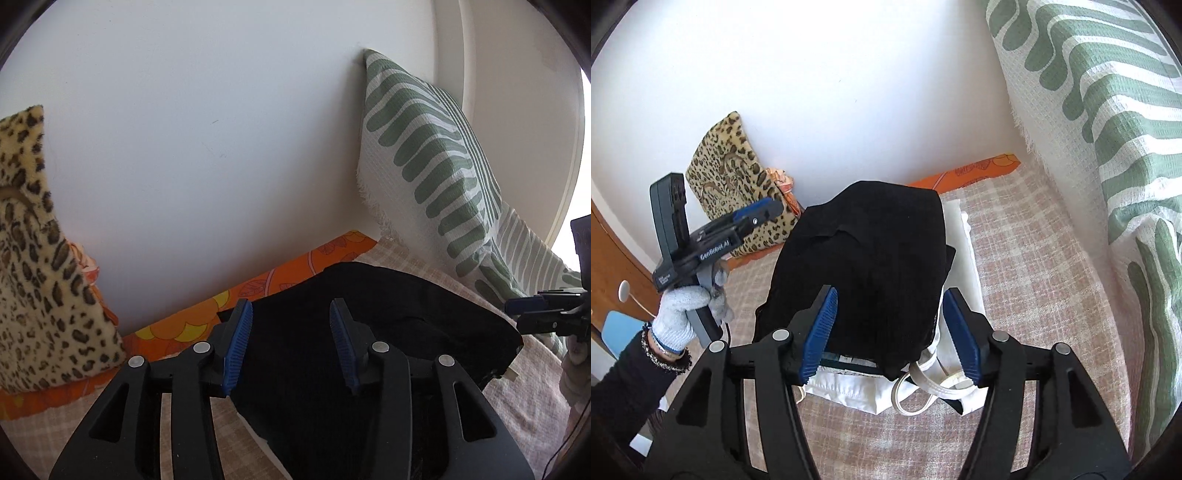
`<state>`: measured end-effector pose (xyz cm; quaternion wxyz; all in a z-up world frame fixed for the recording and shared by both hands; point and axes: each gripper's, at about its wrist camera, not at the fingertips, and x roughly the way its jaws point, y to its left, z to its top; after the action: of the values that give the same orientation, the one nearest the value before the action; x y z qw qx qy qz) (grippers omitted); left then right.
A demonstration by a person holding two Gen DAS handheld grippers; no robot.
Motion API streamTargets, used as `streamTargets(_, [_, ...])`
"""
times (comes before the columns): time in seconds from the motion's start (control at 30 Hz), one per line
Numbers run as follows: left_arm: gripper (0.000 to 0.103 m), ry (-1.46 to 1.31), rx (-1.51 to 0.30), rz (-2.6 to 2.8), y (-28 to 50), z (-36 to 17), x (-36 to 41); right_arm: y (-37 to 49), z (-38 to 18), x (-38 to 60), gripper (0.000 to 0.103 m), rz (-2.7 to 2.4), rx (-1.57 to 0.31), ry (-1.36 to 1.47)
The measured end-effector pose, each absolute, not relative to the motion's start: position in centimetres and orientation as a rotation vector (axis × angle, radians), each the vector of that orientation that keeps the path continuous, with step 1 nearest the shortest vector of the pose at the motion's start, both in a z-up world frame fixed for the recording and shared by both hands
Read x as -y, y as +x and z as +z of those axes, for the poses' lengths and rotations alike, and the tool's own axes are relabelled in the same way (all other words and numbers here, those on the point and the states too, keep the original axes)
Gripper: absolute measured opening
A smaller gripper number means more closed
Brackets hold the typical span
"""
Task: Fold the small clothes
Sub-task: 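Lower the black bundle onto the folded clothes stack and open the right tool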
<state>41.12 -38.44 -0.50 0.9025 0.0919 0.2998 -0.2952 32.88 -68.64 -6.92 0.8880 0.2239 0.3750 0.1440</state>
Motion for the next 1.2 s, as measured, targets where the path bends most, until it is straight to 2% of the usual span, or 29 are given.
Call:
streamTargets(0.13, [0.042, 0.218, -0.699, -0.630, 40.6, -3.2, 39.6, 36.1, -7.8, 70.9, 0.064, 0.227, -0.773, 0.642])
streamTargets(0.3, [0.042, 0.232, -0.772, -0.634, 40.4, -6.2, 39.9, 41.8, -11.9, 70.1, 0.064, 0.206, -0.910, 0.728])
streamTargets(0.33, [0.042, 0.238, -0.786, -0.639, 40.3, -6.9, 39.9, 42.4, -12.6, 69.7, 0.061, 0.209, -0.920, 0.744])
streamTargets(0.37, [0.042, 0.247, -0.792, -0.639, 40.1, -7.6, 39.9, 42.9, -13.0, 69.3, 0.045, 0.229, -0.914, 0.760])
streamTargets(0.4, [0.042, 0.253, -0.791, -0.640, 39.9, -8.1, 40.0, 43.2, -13.0, 68.7, 0.021, 0.246, -0.908, 0.751])
streamTargets(0.47, [0.042, 0.251, -0.780, -0.639, 39.6, -8.7, 39.8, 43.5, -12.1, 67.0, 0.008, 0.192, -0.900, 0.603])
streamTargets(0.6, [0.042, 0.220, -0.790, -0.646, 40.0, -8.4, 39.6, 43.9, -11.0, 65.9, 0.007, -0.077, -0.905, 0.330])
streamTargets(0.67, [0.042, 0.183, -0.791, -0.642, 40.1, -7.6, 39.0, 43.5, -10.4, 66.4, 0.007, -0.110, -0.908, 0.347])
streamTargets(0.77, [0.043, 0.133, -0.764, -0.639, 39.6, -6.1, 37.6, 41.8, -7.8, 65.8, 0.008, -0.059, -0.811, 0.339])
streamTargets(0.83, [0.047, 0.115, -0.738, -0.640, 39.0, -4.9, 36.4, 41.4, -5.8, 63.8, 0.008, 0.022, -0.774, 0.311])
streamTargets(0.93, [0.048, 0.100, -0.691, -0.626, 38.0, -3.0, 34.4, 42.5, -3.9, 60.1, 0.007, 0.147, -0.778, 0.298])
streamTargets(1.1, [0.058, 0.126, -0.649, -0.600, 36.4, -1.3, 31.6, 46.1, -5.2, 55.2, 0.007, 0.188, -0.831, 0.285])
streamTargets(1.2, [0.060, 0.144, -0.645, -0.596, 35.4, -1.0, 30.3, 48.3, -7.8, 54.1, 0.007, 0.130, -0.888, 0.248])
